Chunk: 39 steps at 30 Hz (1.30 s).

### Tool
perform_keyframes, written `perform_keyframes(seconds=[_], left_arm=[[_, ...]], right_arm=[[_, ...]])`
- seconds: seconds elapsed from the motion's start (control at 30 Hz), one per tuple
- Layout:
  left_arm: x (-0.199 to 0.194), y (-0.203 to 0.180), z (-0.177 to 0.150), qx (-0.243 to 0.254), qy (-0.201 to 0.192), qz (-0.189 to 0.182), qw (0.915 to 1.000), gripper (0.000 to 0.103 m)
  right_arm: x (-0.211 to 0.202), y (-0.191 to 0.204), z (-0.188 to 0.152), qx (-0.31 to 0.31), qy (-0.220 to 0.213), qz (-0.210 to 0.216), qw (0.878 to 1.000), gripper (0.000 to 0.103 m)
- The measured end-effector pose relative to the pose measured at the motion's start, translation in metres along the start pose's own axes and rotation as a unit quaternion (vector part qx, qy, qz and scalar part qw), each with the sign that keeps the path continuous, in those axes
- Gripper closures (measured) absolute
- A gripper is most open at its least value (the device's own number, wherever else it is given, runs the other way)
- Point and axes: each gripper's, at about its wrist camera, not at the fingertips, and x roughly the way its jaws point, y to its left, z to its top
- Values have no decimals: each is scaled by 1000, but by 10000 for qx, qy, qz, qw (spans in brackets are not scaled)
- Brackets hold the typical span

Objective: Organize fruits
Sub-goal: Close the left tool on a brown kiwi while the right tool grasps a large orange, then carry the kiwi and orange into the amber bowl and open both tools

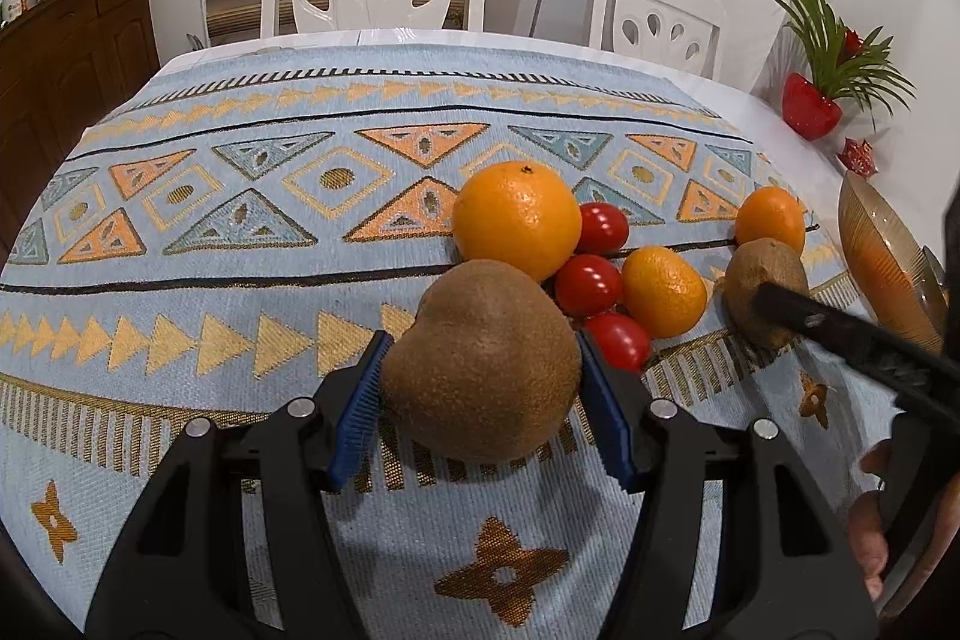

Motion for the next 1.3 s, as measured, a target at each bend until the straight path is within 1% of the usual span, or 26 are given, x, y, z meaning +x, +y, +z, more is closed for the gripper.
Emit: perform_keyframes(seconds=[0.03,0.1,0.2,0.27,0.33,0.4,0.43,0.5,0.63,0.77,0.87,0.9,0.93,0.97,1.03,1.1,1.17,1.2,1.3], left_arm=[[0,0,0,-5,9,4,10000,42],[1,0,0,-15,33,4,10000,42],[2,1,0,-37,29,10,10000,42],[2,2,1,-78,42,-10,10000,42],[2,3,0,-94,50,-11,9999,42],[2,3,0,-99,46,-8,9999,42],[2,3,0,-103,39,-8,9999,42],[1,3,0,-120,23,-10,9999,42],[-2,5,0,-174,-56,-7,9998,42],[-12,6,0,-184,-220,-17,9996,42],[-26,-8,5,126,-280,121,9995,42],[-30,-13,7,203,-292,117,9993,43],[-38,-20,10,270,-329,62,9991,43],[-49,-31,16,316,-411,-95,9986,43],[-63,-48,25,385,-542,-286,9974,42],[-79,-74,35,516,-722,-549,9945,42],[-88,-104,43,660,-842,-830,9908,42],[-89,-120,46,734,-869,-966,9888,42],[-83,-178,52,973,-801,-1447,9814,42]], right_arm=[[-8,-4,0,90,-145,45,9998,29],[-14,-12,6,262,-196,14,9995,30],[-11,-24,25,430,-70,-71,9990,31],[-9,-30,37,540,-64,-134,9984,31],[1,-33,50,518,40,-308,9982,30],[20,-34,57,428,257,-461,9977,31],[28,-35,58,421,355,-518,9971,32],[40,-36,55,433,476,-492,9967,43],[38,-33,50,338,347,-563,9972,45],[25,-39,49,512,236,-374,9977,46],[-1,-40,51,597,33,-204,9980,46],[-15,-41,53,591,-100,-145,9981,46],[-29,-42,54,583,-220,-113,9980,46],[-44,-45,56,592,-352,-81,9976,46],[-71,-51,59,591,-580,-68,9965,46],[-104,-61,60,614,-894,-184,9939,46],[-139,-80,57,730,-1230,-415,9888,46],[-150,-87,55,769,-1316,-495,9871,46],[-185,-122,47,887,-1501,-970,9799,46]])
